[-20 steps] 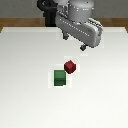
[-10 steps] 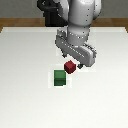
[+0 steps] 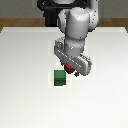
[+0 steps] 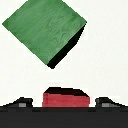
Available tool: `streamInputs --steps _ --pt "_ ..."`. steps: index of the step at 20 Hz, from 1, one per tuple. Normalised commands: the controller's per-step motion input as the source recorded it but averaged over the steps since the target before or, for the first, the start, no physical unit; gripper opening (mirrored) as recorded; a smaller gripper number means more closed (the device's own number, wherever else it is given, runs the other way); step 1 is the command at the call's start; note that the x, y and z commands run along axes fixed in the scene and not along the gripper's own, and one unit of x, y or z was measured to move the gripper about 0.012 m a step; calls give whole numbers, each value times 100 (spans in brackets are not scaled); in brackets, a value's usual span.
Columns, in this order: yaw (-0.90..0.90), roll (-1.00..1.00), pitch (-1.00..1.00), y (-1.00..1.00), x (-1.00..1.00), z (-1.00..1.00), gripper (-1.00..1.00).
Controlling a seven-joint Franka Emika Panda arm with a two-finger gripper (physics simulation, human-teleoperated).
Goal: Place the red cube on top of the green cube.
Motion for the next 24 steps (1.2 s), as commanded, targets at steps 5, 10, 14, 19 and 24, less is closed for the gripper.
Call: streamInputs --steps 5,10,14,19,24 --pt "0 0 0 0 0 0 -100" --pt "0 0 0 0 0 20 -100" --pt "0 0 0 0 0 100 -100" --pt "0 0 0 -20 0 80 -100" --pt "0 0 0 -60 0 0 -100"
